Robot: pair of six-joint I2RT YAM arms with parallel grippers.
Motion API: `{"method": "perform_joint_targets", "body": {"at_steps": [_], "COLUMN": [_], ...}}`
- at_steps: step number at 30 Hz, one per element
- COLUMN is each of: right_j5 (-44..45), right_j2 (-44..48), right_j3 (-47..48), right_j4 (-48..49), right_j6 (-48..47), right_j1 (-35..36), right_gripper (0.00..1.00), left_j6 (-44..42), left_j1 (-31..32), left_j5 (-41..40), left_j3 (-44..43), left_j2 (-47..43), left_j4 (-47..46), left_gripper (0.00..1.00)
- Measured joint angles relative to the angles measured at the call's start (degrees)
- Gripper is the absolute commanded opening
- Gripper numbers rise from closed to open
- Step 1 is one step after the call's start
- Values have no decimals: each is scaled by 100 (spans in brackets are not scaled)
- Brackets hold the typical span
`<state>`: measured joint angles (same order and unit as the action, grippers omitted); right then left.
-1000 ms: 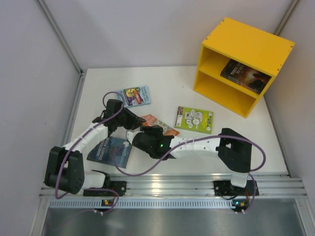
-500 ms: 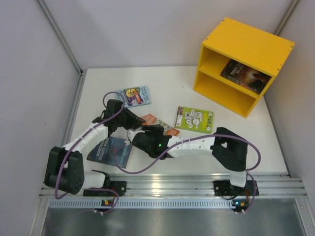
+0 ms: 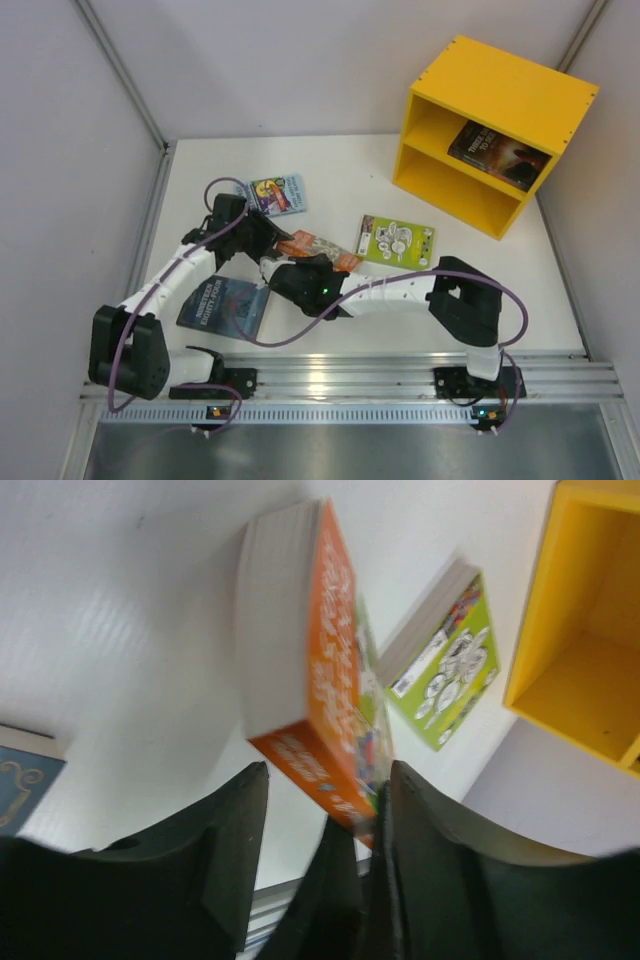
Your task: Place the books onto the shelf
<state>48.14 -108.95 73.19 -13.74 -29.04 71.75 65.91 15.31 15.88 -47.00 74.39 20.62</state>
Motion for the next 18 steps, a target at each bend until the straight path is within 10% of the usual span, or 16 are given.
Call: {"method": "perform_joint_targets", "body": {"at_steps": [6, 13, 18], "right_j5": [-81, 107, 227], "right_j2": [195, 730, 1067], "right_j3": [2, 9, -96], "right_j4": [-337, -479, -76], "right_j6": [-533, -1016, -1615], "right_j1": [-378, -979, -1464], "right_gripper": [0, 0, 0], "left_j6": [-695, -1458, -1770], "left_j1": [-26, -424, -605], "left_j5": [-433, -767, -835], "left_j3": [-1539, -3547, -3167], "left_j2": [-245, -177, -369], "left_j4": [841, 1580, 1600], "left_gripper": [86, 88, 88]}}
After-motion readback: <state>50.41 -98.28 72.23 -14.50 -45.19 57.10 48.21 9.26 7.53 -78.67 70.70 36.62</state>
